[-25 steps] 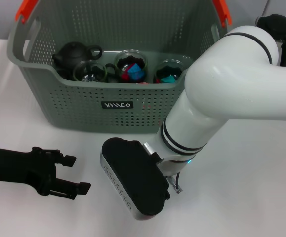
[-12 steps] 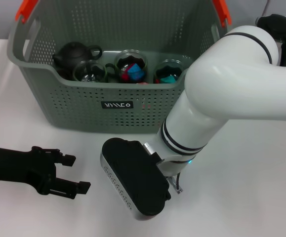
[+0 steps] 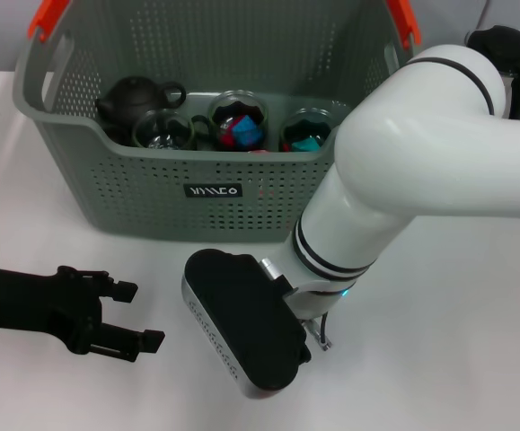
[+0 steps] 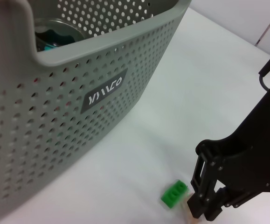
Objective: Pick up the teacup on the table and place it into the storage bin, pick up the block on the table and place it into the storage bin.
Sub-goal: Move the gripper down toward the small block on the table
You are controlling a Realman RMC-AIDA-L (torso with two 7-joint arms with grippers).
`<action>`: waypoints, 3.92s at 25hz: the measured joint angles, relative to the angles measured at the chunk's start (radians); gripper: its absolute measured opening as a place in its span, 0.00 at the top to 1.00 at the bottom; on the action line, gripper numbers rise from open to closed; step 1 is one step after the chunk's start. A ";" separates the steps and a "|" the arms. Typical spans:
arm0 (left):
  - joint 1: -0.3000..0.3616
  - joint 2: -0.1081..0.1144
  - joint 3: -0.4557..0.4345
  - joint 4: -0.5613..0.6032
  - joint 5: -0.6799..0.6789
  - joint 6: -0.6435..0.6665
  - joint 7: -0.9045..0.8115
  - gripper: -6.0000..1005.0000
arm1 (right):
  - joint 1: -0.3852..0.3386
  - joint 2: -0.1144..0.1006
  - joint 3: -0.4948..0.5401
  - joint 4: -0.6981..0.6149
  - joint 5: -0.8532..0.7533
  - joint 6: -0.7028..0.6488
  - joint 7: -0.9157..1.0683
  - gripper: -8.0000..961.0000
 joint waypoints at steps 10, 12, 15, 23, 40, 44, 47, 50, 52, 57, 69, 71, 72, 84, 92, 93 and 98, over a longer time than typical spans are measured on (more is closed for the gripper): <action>0.000 0.009 0.000 0.004 0.000 0.006 -0.004 0.07 | 0.003 -0.006 0.009 -0.010 0.001 0.002 0.046 0.93; 0.000 0.012 0.000 0.004 0.000 0.006 -0.001 0.07 | 0.000 -0.006 0.010 -0.011 0.002 0.006 0.057 0.94; 0.000 0.018 0.001 0.005 0.000 0.009 0.002 0.07 | -0.009 -0.007 0.010 -0.016 0.002 0.020 0.065 0.94; -0.003 0.024 0.001 0.007 0.000 0.012 0.009 0.07 | -0.032 -0.014 0.056 -0.061 -0.016 0.043 0.097 0.93; 0.009 0.023 0.000 0.008 0.003 0.018 0.006 0.07 | -0.052 -0.015 0.101 -0.100 -0.040 -0.111 0.099 0.63; 0.004 0.023 0.000 0.006 0.003 0.018 0.006 0.07 | -0.058 -0.013 0.094 -0.095 -0.045 -0.104 0.104 0.62; 0.001 0.023 0.000 0.004 0.003 0.015 0.008 0.07 | -0.062 -0.012 0.087 -0.092 -0.046 -0.081 0.105 0.62; 0.000 0.023 0.000 0.003 0.003 0.013 0.009 0.07 | -0.064 -0.011 0.084 -0.091 -0.046 -0.066 0.108 0.62; 0.000 0.023 0.000 0.003 0.003 0.013 0.009 0.07 | -0.064 -0.011 0.083 -0.091 -0.046 -0.060 0.107 0.62; 0.001 0.024 0.000 0.003 0.003 0.014 0.009 0.07 | -0.064 -0.010 0.081 -0.090 -0.046 -0.054 0.108 0.62; 0.002 0.023 0.000 0.002 0.003 0.015 0.005 0.07 | -0.067 -0.006 0.047 -0.067 -0.048 -0.031 0.104 0.50; 0.001 0.023 0.000 0.002 0.003 0.016 0.005 0.07 | -0.071 -0.006 0.044 -0.066 -0.048 -0.016 0.103 0.52; 0.001 0.023 0.000 0.002 0.003 0.016 0.005 0.07 | -0.072 -0.006 0.043 -0.065 -0.049 -0.010 0.102 0.54; 0.001 0.023 0.000 0.001 0.003 0.010 0.005 0.07 | -0.072 -0.003 0.028 -0.034 -0.048 0.038 0.094 0.60; -0.001 0.024 0.000 0.000 0.003 0.009 0.005 0.07 | -0.070 -0.002 0.026 -0.012 -0.046 0.061 0.085 0.62; -0.002 0.024 0.000 0.000 0.003 0.009 0.005 0.07 | -0.070 -0.002 0.026 -0.012 -0.045 0.062 0.085 0.64; -0.004 0.024 0.000 0.000 0.003 0.007 0.005 0.07 | -0.065 -0.003 0.027 -0.013 -0.043 0.055 0.088 0.83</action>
